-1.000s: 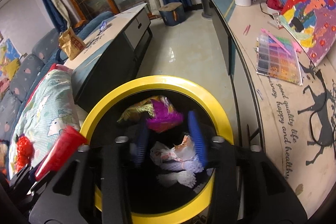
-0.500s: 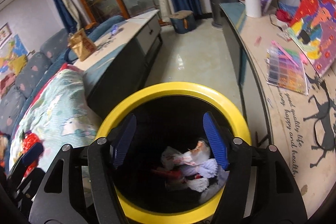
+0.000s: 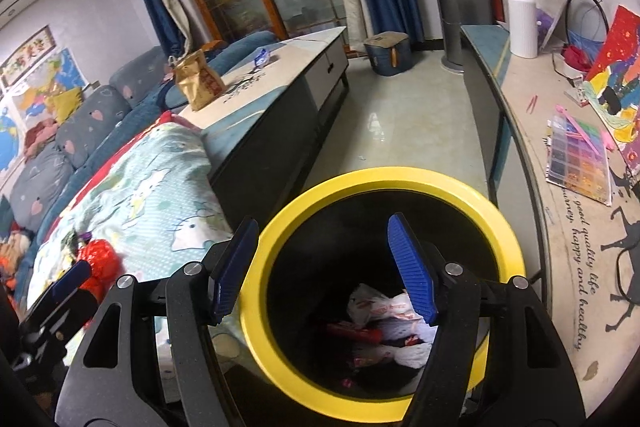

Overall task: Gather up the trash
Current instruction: 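Move both tools back over the bed toward the red plastic bag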

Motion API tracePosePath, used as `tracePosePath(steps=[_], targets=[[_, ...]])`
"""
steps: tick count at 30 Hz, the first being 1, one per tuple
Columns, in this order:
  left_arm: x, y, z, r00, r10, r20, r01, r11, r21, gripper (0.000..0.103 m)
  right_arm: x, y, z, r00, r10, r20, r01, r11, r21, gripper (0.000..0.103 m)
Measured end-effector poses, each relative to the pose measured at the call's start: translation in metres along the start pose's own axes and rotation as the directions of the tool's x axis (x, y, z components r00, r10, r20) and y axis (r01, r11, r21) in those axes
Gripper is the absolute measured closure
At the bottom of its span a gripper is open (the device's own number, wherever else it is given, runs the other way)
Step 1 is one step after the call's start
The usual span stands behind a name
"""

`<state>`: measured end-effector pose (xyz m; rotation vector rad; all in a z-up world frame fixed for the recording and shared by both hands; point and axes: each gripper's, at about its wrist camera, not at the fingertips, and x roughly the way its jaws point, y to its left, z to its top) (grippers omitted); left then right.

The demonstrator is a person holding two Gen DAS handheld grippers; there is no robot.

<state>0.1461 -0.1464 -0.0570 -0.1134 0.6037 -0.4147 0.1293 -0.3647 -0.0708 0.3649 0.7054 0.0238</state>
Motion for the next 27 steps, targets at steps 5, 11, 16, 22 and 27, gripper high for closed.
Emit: tracePosePath(steps=[5,11,16,22,27], targets=[[-0.013,0.013,0.002,0.999,0.037,0.023,-0.037,0.999,-0.022,0.010,-0.001,0.018,-0.003,0.999,0.034,-0.009,-0.034,0.999,-0.035,0.044],[-0.030,0.028,0.005,0.995,0.078,0.056,-0.075,0.996,-0.045,0.010,-0.005,0.038,-0.005,0.997,0.073,-0.013,-0.074,0.995,-0.072,0.043],[-0.043,0.041,0.008,0.990,0.110,0.083,-0.104,0.992,-0.067,0.010,-0.007,0.057,-0.008,0.994,0.104,-0.020,-0.106,0.988,-0.116,0.043],[-0.056,0.053,0.009,0.985,0.140,0.105,-0.131,0.988,-0.088,0.010,-0.009,0.080,-0.014,0.990,0.139,-0.039,-0.144,0.975,-0.168,0.043],[-0.065,0.067,0.009,0.979,0.164,0.117,-0.152,0.982,-0.112,0.010,-0.011,0.099,-0.021,0.986,0.160,-0.054,-0.168,0.963,-0.210,0.043]])
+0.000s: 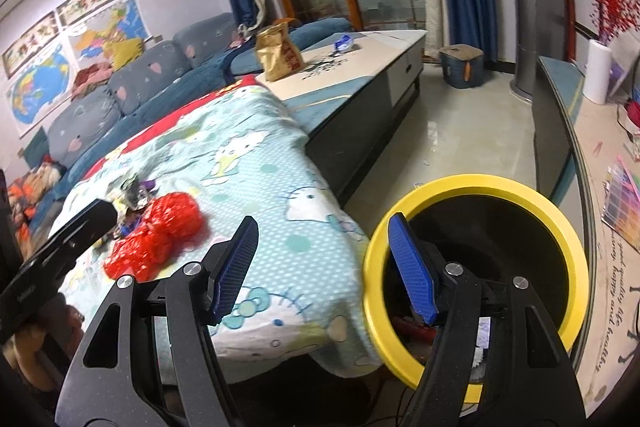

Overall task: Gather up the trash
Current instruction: 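Move both tools back over the bed toward the red plastic bag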

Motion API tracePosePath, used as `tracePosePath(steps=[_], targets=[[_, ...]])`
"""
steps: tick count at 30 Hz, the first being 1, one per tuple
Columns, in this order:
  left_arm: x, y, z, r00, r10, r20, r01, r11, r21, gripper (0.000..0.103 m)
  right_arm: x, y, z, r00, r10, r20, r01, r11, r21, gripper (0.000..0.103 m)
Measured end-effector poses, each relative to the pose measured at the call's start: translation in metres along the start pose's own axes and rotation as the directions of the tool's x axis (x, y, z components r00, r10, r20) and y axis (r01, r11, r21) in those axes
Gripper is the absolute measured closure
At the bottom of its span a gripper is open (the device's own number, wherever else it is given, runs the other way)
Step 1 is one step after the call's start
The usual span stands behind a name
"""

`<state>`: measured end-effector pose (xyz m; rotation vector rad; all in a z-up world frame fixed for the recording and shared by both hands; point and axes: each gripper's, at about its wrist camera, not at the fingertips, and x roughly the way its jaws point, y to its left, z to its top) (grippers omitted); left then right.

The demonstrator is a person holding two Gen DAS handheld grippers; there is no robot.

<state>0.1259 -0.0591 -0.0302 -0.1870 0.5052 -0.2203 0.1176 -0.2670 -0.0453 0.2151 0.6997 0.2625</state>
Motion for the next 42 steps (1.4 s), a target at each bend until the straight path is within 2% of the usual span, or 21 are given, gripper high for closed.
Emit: tracePosePath(steps=[11,23,35,42], targets=[[-0.018,0.033,0.005,0.997,0.070,0.035,-0.069,0.997,-0.040,0.010,0.007,0.038,-0.001,0.998,0.055,-0.028,-0.057,0.996,-0.073,0.043],[-0.038,0.077,0.010,0.985,0.157,0.068,-0.149,0.982,-0.112,0.010,0.017,0.090,-0.004,0.990,0.126,-0.065,-0.135,0.980,-0.144,0.043],[-0.059,0.130,0.008,0.961,0.264,0.076,-0.244,0.948,-0.202,0.010,0.042,0.149,-0.019,0.972,0.187,-0.145,-0.214,0.957,-0.197,0.043],[-0.065,0.156,0.002,0.944,0.325,0.059,-0.303,0.923,-0.237,0.010,0.056,0.172,-0.027,0.965,0.194,-0.174,-0.228,0.952,-0.206,0.043]])
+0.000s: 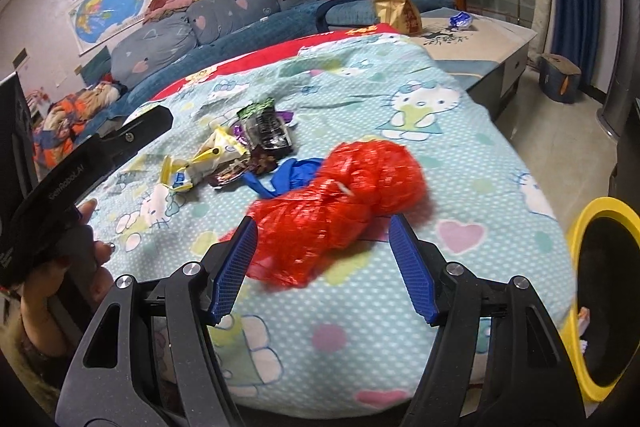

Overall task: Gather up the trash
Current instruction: 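Move both tools back over the bed toward the red plastic bag, then grasp the red plastic bag with the right tool while the left tool grasps the yellow snack bag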

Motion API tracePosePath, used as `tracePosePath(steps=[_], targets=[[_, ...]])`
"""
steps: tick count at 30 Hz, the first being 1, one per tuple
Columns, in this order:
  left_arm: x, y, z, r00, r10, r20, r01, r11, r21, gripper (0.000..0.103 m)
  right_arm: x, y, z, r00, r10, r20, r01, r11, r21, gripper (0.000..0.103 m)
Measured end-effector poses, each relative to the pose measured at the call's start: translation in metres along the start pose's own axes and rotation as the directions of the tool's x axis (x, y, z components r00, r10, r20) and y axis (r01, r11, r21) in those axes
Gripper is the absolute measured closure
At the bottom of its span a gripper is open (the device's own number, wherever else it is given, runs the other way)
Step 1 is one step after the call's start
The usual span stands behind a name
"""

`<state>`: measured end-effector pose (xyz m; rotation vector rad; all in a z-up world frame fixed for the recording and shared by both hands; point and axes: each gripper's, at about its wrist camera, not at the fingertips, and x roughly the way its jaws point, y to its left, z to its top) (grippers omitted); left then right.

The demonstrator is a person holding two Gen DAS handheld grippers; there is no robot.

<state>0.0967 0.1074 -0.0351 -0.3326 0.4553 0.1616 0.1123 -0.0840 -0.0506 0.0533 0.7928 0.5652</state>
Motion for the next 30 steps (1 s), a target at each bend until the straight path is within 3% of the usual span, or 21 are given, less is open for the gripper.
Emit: tracePosePath(steps=[4,6,12,17,19,22,24,27,28,30], targets=[[0.003,0.014,-0.002,0.999,0.032,-0.008,-0.032,0.999,-0.017,0.010,0.012,0.008,0.001,1.000,-0.003,-0.014,0.003,1.000,0.018,0.042],[0.005,0.022,-0.004,0.999,0.052,-0.013,-0.052,0.998,-0.027,0.010,0.016,0.008,0.002,1.000,-0.009,-0.017,0.010,0.999,0.035,0.027],[0.017,0.044,-0.009,0.995,0.088,-0.046,-0.091,0.993,-0.073,0.010,0.031,0.006,0.005,0.999,-0.013,-0.031,0.016,0.995,0.095,0.027],[0.034,0.057,-0.014,0.991,0.076,-0.108,-0.089,0.989,-0.120,0.011,0.047,-0.001,0.001,0.997,0.009,-0.075,0.003,0.987,0.159,0.027],[0.041,0.061,-0.016,0.988,0.064,-0.143,-0.084,0.987,-0.138,0.011,0.050,-0.003,-0.001,0.996,0.023,-0.088,-0.008,0.986,0.169,0.032],[0.051,0.065,-0.018,0.982,0.055,-0.183,-0.085,0.983,-0.161,0.032,0.053,-0.002,-0.004,0.994,0.035,-0.103,-0.018,0.988,0.153,0.048],[0.056,0.066,-0.021,0.976,0.043,-0.211,-0.079,0.983,-0.166,0.035,0.052,-0.003,-0.005,0.994,0.039,-0.107,-0.024,0.990,0.137,0.062],[0.058,0.068,-0.022,0.975,0.038,-0.220,-0.077,0.982,-0.172,0.055,0.050,-0.006,-0.006,0.993,0.040,-0.107,-0.027,0.992,0.124,0.081],[0.059,0.067,-0.022,0.975,0.036,-0.221,-0.076,0.982,-0.173,0.066,0.048,-0.008,-0.006,0.994,0.036,-0.104,-0.024,0.993,0.116,0.084],[0.058,0.067,-0.022,0.975,0.035,-0.220,-0.074,0.982,-0.171,0.072,0.043,-0.010,-0.006,0.995,0.031,-0.097,-0.021,0.995,0.101,0.088]])
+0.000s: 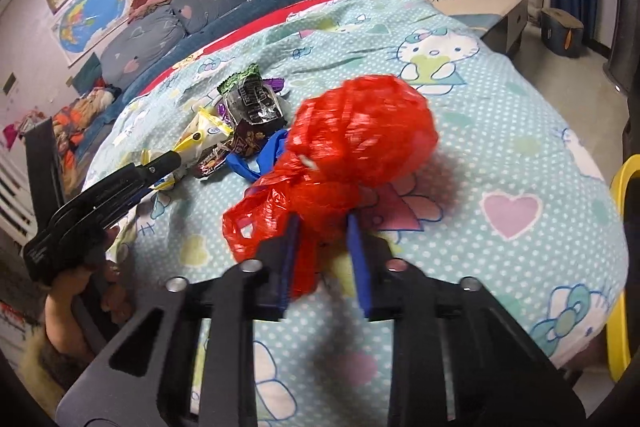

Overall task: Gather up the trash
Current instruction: 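Grasp the red plastic bag with the right tool while the left tool grasps the yellow snack bag, then carry the red bag and yellow snack bag over the yellow bin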

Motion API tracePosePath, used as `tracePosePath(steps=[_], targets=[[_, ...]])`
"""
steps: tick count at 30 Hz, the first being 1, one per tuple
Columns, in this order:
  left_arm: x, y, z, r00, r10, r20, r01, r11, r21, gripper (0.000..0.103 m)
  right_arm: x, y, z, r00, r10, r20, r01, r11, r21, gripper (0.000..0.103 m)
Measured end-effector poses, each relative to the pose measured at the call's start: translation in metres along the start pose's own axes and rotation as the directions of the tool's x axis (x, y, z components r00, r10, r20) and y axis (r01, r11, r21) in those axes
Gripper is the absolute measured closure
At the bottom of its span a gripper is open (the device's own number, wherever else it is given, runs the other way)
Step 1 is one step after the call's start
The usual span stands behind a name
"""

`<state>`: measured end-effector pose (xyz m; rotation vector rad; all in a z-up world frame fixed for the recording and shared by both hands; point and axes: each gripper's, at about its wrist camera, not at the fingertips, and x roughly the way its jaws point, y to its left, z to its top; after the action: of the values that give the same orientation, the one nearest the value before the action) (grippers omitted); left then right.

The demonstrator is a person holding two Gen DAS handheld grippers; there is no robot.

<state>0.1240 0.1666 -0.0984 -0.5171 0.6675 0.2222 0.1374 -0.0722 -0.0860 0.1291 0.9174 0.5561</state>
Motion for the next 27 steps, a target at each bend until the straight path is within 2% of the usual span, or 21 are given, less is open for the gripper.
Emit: tracePosePath(steps=[16,27], targets=[[-0.051,-0.026,0.006,0.989,-0.066,0.130,0.057,0.996,0.066,0.075,-0.042,-0.005,0.007,0.996,0.004,0.090,0.003,0.997,-0.077,0.091],[-0.075,-0.061,0.005,0.976,-0.154,0.156,0.133,0.982,0.136,0.075,-0.060,-0.015,0.009,0.991,-0.007,0.132,0.017,0.997,-0.075,0.091]])
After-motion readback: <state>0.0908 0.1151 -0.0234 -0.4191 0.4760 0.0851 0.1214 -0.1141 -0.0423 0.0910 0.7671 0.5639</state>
